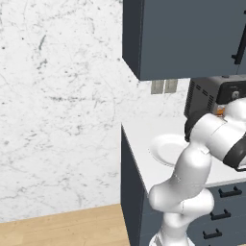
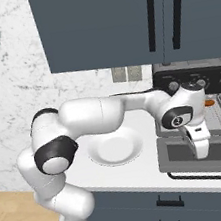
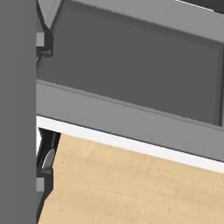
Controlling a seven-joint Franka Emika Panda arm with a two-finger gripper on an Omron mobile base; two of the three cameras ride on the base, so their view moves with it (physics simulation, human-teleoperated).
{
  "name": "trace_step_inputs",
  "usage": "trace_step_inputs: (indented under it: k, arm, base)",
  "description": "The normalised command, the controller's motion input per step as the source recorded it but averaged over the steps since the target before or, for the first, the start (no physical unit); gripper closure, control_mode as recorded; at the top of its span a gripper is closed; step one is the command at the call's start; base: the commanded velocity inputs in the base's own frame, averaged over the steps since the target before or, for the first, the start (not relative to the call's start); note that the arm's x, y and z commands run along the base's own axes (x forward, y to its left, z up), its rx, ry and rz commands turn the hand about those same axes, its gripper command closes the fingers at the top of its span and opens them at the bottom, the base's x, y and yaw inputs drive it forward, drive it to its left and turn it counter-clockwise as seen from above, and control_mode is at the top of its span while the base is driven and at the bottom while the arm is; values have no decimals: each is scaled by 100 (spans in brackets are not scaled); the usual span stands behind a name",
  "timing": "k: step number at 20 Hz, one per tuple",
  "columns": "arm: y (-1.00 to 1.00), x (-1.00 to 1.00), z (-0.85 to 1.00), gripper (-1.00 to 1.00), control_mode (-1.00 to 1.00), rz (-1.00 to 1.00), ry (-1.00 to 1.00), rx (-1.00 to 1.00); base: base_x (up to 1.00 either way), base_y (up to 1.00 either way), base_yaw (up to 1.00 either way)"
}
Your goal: Pick up the kebab skewer and baguette bread, and place them inside the toaster oven. Close the toaster oven door and start by setting the timer.
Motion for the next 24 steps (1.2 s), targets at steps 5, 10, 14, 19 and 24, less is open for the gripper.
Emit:
trace_step_inputs:
  k: [5, 10, 14, 19, 24]
  arm:
    - [3, -97, 5, -100, -100, 37, 0, -14]
    - [11, -76, 0, -100, -100, 55, 4, -13]
    - [2, -61, -3, -100, -100, 57, 9, -8]
    - [15, -9, -18, -100, -100, 48, 6, -2]
    - [24, 13, -22, -100, -100, 43, 8, 0]
  base:
    - [0, 0, 0]
    - [0, 0, 0]
    - [0, 0, 0]
    - [0, 0, 0]
    - [0, 0, 0]
